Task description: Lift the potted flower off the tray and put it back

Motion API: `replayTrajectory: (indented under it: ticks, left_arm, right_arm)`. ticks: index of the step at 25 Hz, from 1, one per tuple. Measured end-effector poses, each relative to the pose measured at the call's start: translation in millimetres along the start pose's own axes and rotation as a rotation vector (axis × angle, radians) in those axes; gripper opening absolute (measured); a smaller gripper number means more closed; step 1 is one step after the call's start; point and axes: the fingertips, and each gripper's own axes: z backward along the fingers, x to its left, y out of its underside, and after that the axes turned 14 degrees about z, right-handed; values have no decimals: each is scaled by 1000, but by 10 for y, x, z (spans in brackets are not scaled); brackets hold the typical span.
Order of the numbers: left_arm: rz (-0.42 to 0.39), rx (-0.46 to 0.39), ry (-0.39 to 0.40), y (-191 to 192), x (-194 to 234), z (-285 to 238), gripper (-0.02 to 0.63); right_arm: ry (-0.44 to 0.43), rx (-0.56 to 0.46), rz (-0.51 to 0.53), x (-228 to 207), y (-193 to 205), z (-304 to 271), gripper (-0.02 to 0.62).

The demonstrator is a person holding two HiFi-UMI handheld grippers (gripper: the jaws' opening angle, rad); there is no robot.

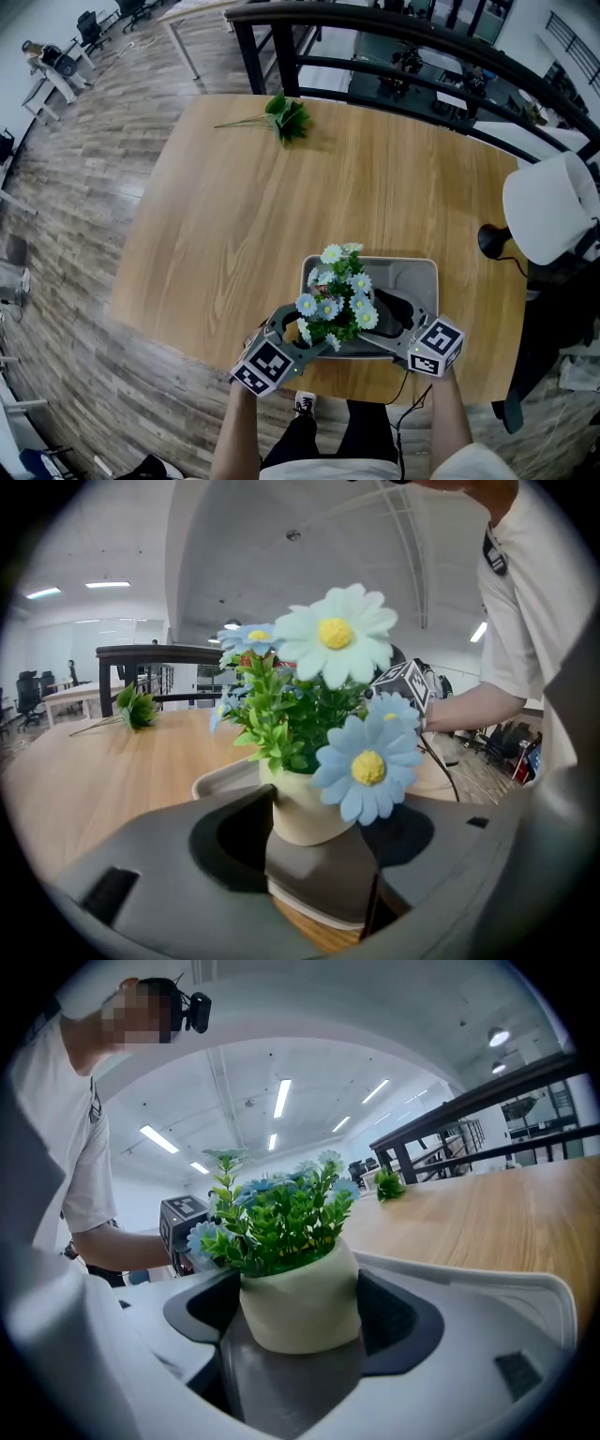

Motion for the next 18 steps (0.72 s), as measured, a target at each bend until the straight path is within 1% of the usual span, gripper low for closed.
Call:
replayTrajectory:
  ticks: [4, 8, 11, 13, 18]
  left_arm:
    - [1, -5, 4, -6, -13, -14, 304]
    - [1, 6, -8, -9, -12, -9, 305]
    - [7, -11, -21, -26, -27, 24, 306]
    - [5, -21, -39, -37, -27, 73, 306]
    - [-19, 13, -101, 24, 26, 251, 305]
  right_arm:
    - [2, 40, 11, 14, 91, -5, 405]
    - [2, 53, 17, 19, 102, -18, 407]
    - [1, 77, 19, 33, 143, -12, 407]
    - [14, 96, 22, 41, 171, 17, 407]
    - [65, 120, 23, 42, 164, 182, 407]
